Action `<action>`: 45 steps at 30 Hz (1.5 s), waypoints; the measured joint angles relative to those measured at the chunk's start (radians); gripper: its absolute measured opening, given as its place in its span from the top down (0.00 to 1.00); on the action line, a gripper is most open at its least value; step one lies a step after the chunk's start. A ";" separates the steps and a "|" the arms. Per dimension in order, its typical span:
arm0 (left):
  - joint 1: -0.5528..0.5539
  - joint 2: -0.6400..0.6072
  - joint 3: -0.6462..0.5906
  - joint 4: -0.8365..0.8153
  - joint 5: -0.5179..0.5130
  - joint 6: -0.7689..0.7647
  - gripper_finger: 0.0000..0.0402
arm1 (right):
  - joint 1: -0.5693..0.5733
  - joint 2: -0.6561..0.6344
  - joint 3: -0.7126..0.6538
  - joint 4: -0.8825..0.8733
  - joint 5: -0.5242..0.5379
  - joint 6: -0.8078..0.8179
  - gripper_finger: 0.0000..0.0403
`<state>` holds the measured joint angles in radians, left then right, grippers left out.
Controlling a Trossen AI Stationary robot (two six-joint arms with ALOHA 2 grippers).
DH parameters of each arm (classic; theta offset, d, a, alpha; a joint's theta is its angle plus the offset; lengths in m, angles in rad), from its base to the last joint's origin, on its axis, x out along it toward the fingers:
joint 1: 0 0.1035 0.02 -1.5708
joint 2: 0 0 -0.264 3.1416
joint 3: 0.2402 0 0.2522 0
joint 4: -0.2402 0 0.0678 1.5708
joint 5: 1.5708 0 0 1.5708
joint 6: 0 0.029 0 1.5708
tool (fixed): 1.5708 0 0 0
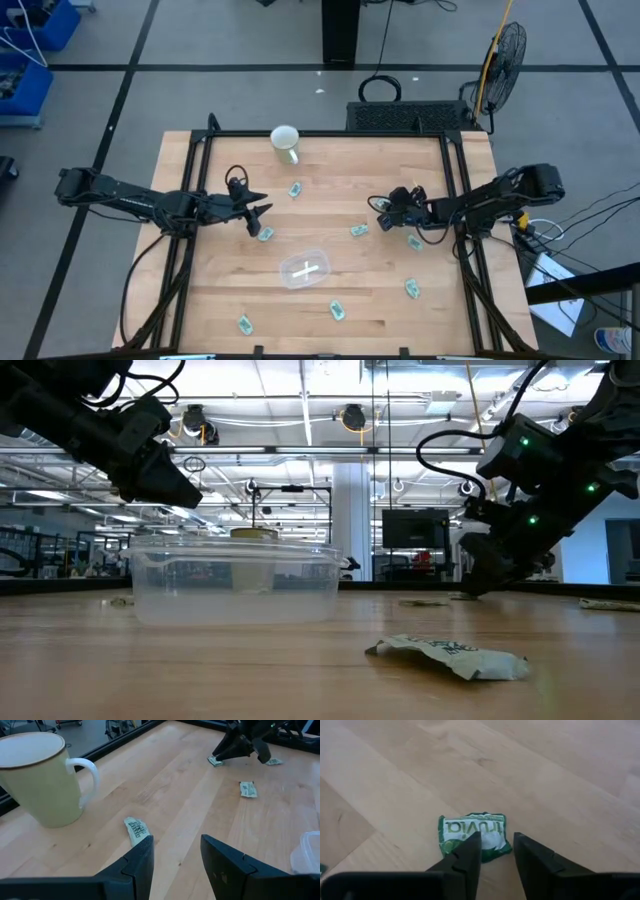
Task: Pick and place Stevia / Truvia into bins
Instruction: Put the green truvia packet into the transparent bin
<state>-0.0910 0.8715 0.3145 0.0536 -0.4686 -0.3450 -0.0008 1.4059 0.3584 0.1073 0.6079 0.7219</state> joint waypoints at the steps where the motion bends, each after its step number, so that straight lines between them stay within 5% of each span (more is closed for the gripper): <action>1: 0.000 0.000 0.000 -0.002 0.000 0.000 0.58 | 0.000 0.000 0.000 0.001 -0.003 0.000 0.77; 9: 0.000 0.000 0.000 -0.018 0.000 0.000 0.58 | 0.002 0.001 -0.003 0.066 -0.027 -0.025 0.98; 18: 0.000 0.000 0.000 -0.023 -0.003 0.001 0.58 | 0.058 0.000 0.073 0.602 -0.189 -0.304 0.99; 24: 0.000 0.000 0.000 -0.021 -0.048 0.002 0.58 | 0.210 0.067 0.371 0.367 -0.187 -0.438 1.00; 31: 0.003 0.000 0.000 -0.020 -0.056 -0.031 0.58 | 0.328 0.325 0.677 0.241 -0.212 -0.481 1.00; 39: 0.003 0.000 0.000 -0.020 -0.053 -0.035 0.58 | 0.356 0.575 0.848 0.201 -0.458 -0.506 1.00; 45: 0.003 0.000 0.000 -0.021 -0.027 -0.038 0.58 | 0.334 0.558 0.879 -0.059 -0.402 -0.557 1.00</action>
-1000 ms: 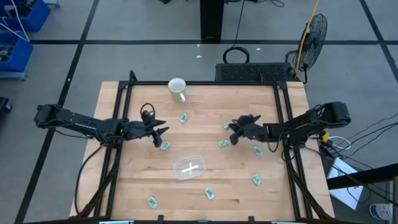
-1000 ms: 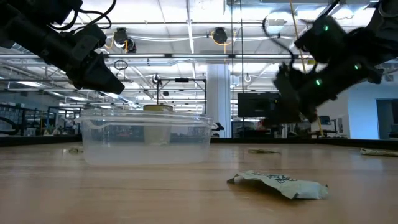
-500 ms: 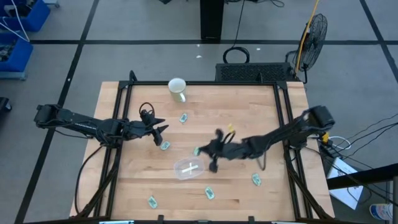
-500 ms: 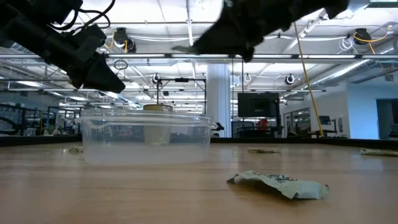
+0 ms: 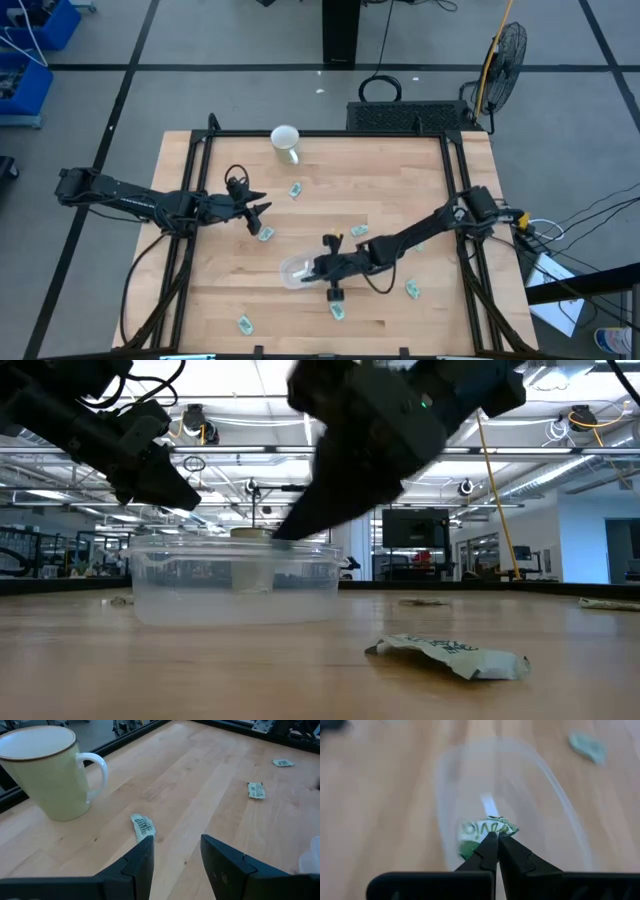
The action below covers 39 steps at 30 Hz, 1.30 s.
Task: Pick and place Stevia / Truvia into bins
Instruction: Put the green truvia packet into the transparent bin, then put the light green stevia packet into the transparent bin
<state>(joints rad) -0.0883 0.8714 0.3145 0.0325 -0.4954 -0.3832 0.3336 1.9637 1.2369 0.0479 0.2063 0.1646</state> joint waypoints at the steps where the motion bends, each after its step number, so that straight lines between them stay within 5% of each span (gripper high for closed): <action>1: 0.000 0.000 0.000 -0.001 0.000 0.000 0.58 | -0.009 -0.008 0.000 -0.019 -0.019 0.000 1.00; 5: 0.000 0.000 0.000 -0.004 -0.001 0.000 0.58 | -0.044 -0.031 0.000 -0.086 -0.128 -0.014 1.00; 14: 0.000 0.000 0.000 -0.007 -0.001 0.001 0.58 | -0.091 -0.031 0.000 -0.137 -0.130 -0.101 0.99; 31: -0.006 0.004 0.000 -0.106 0.103 -0.132 0.58 | -0.097 -0.031 0.000 -0.054 -0.130 -0.073 0.77; 39: -0.011 0.167 0.000 0.048 0.068 -0.155 0.58 | -0.097 -0.159 0.000 -0.056 -0.131 -0.055 0.77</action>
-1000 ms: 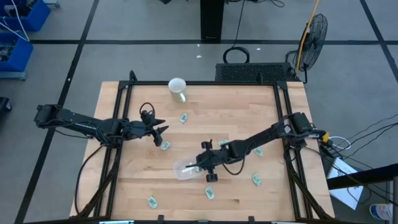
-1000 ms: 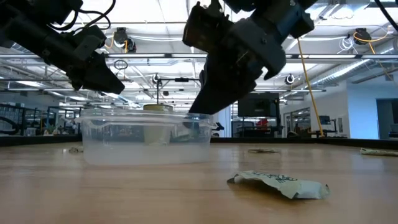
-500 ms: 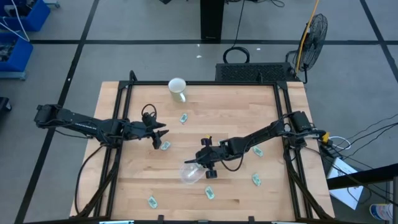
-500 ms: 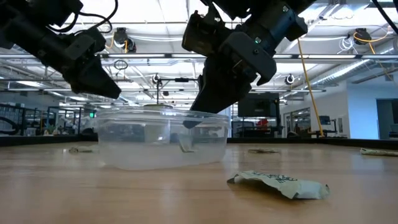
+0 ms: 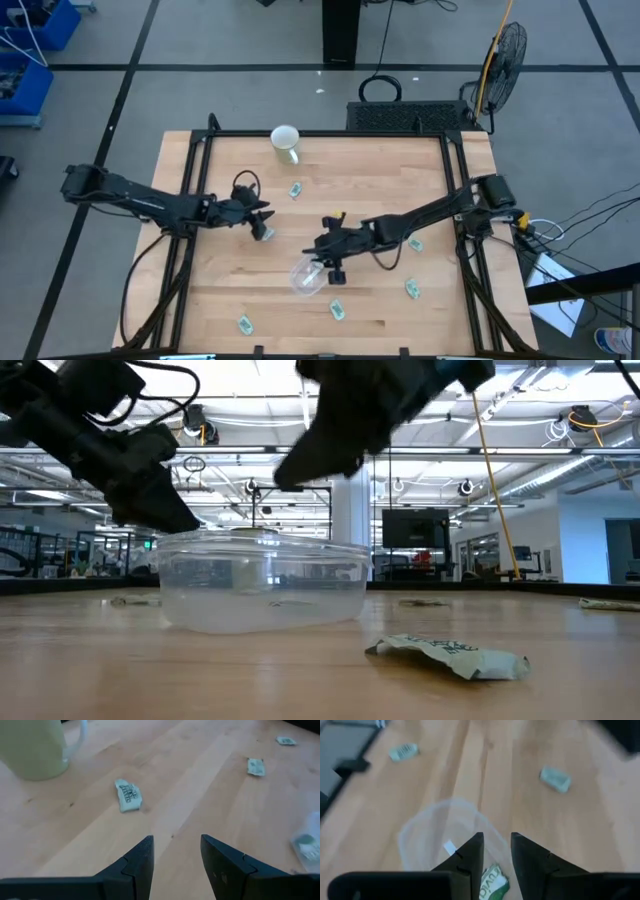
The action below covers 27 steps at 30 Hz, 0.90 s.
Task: Pick and place Stevia / Truvia into bins
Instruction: Put the light green stevia packet into the transparent bin
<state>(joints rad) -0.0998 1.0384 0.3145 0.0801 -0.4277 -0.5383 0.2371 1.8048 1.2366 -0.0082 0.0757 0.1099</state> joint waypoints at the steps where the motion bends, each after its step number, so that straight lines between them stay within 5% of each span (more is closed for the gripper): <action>1: 0.000 0.035 0.000 0.044 -0.014 0.000 0.58 | 0.000 -0.023 0.000 -0.014 0.000 -0.001 0.77; 9: 0.055 0.300 0.004 0.346 -0.036 0.080 0.58 | 0.000 -0.135 0.000 -0.125 0.003 0.089 0.77; 15: 0.155 0.421 0.005 0.389 -0.035 0.058 0.58 | -0.007 -0.196 -0.001 -0.283 0.011 0.113 0.77; 22: 0.276 0.471 0.005 0.448 0.073 0.057 0.58 | -0.011 -0.287 -0.001 -0.450 0.282 0.140 0.77; 27: 0.329 0.507 0.051 0.488 0.124 0.115 0.58 | -0.008 -0.342 -0.075 -0.455 0.343 0.234 0.77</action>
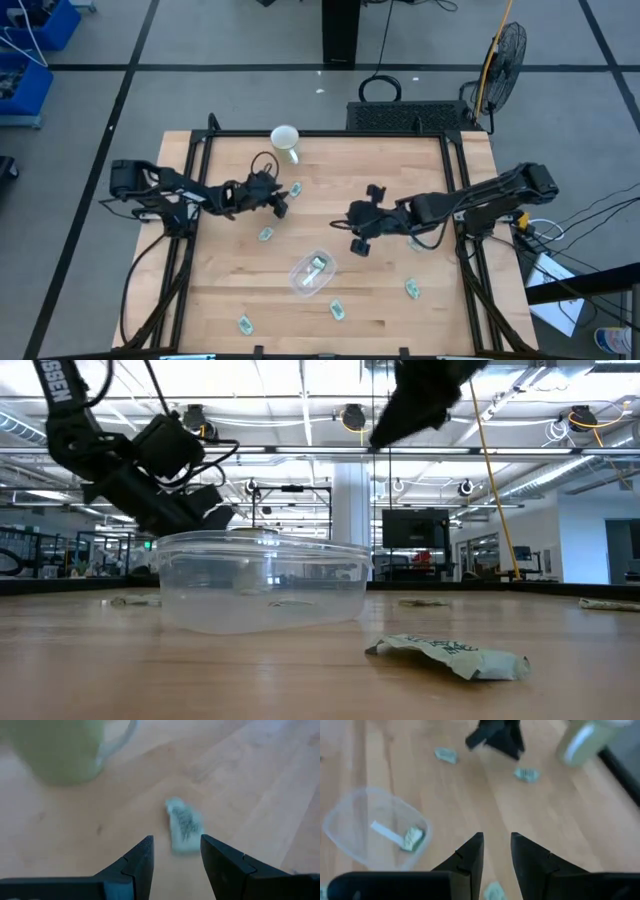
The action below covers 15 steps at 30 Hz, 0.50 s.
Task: Pick and place Stevia / Truvia into bins
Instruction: Put the light green stevia packet into the transparent bin
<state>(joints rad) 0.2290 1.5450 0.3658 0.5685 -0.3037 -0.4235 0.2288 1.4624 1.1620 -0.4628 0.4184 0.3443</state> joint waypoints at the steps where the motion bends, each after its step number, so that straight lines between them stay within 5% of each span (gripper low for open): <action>1: 0.009 0.010 0.017 0.000 0.010 0.021 0.58 | 0.004 -0.012 -0.031 0.005 0.000 0.024 0.77; 8: 0.058 0.130 0.178 -0.086 0.046 0.131 0.58 | 0.037 -0.160 -0.329 0.116 -0.053 0.262 0.77; 15: 0.081 0.215 0.287 -0.289 0.028 0.123 0.58 | 0.061 -0.325 -0.634 0.468 -0.076 0.379 0.77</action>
<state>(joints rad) 0.3103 1.7599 0.6530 0.2799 -0.2755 -0.3006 0.2893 1.1374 0.5281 0.0051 0.3425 0.7232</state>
